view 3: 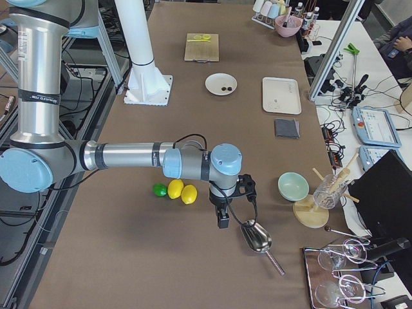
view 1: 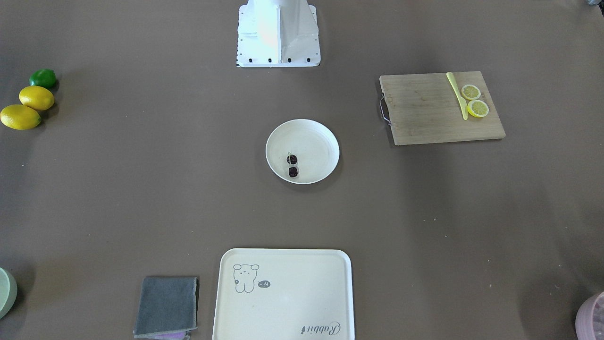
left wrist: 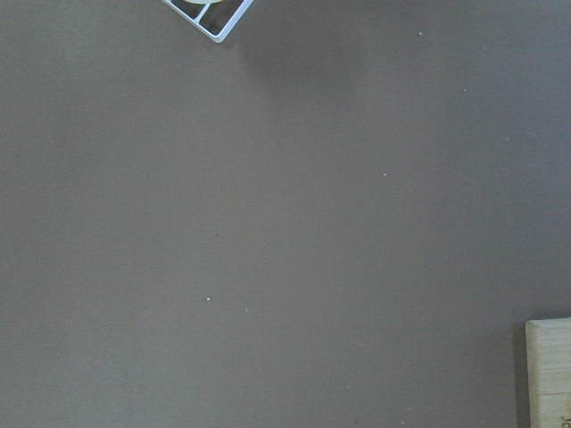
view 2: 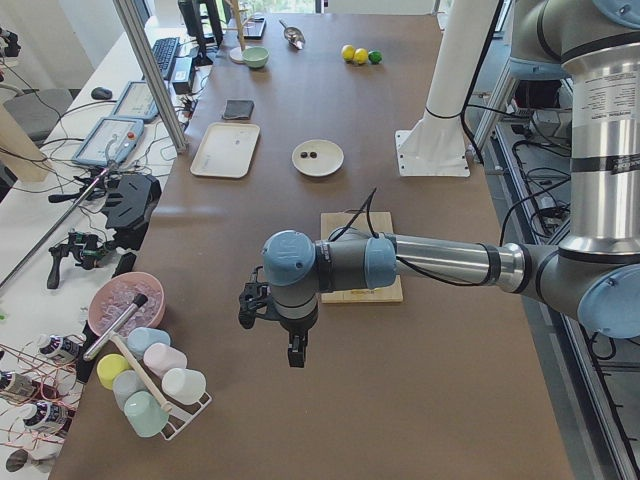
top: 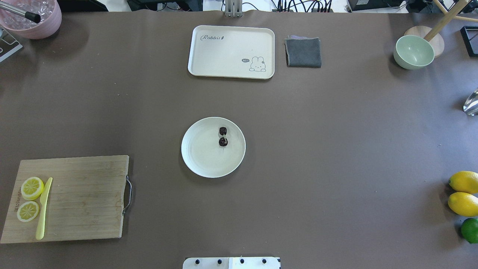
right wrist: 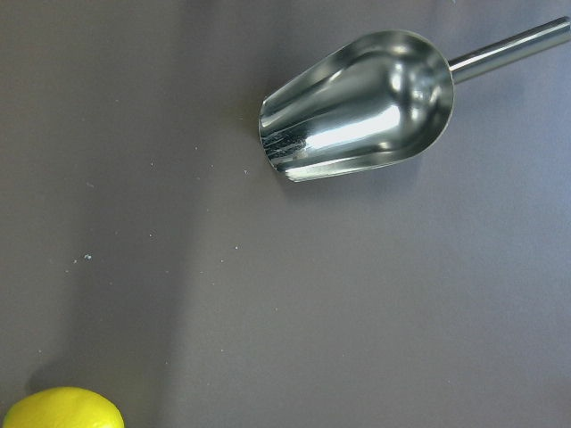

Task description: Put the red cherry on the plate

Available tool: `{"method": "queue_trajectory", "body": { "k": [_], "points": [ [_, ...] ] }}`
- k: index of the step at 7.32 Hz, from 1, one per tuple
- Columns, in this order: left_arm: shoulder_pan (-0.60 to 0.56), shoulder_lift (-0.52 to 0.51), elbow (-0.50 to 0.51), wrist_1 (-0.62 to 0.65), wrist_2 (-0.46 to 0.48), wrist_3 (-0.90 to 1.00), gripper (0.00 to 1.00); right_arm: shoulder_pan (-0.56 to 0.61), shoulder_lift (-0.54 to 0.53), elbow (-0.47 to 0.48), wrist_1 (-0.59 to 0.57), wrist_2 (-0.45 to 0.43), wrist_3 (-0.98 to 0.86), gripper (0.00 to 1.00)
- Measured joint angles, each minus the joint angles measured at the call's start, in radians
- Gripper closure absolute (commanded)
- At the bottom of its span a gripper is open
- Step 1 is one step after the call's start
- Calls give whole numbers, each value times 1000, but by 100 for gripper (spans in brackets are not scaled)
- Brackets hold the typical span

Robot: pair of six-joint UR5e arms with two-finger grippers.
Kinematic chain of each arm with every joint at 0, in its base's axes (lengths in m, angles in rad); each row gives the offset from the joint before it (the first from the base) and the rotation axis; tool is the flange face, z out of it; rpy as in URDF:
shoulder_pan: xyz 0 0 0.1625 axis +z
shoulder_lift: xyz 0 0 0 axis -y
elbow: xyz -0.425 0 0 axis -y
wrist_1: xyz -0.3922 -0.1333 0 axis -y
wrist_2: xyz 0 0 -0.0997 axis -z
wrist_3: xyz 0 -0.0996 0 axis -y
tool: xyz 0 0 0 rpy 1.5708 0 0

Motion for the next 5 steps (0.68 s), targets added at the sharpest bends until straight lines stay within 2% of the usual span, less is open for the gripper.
{"method": "queue_trajectory", "body": {
  "k": [5],
  "points": [
    [-1,0,-2,0,0,0,2,0,-2,2,0,13,1,0]
  ]
}}
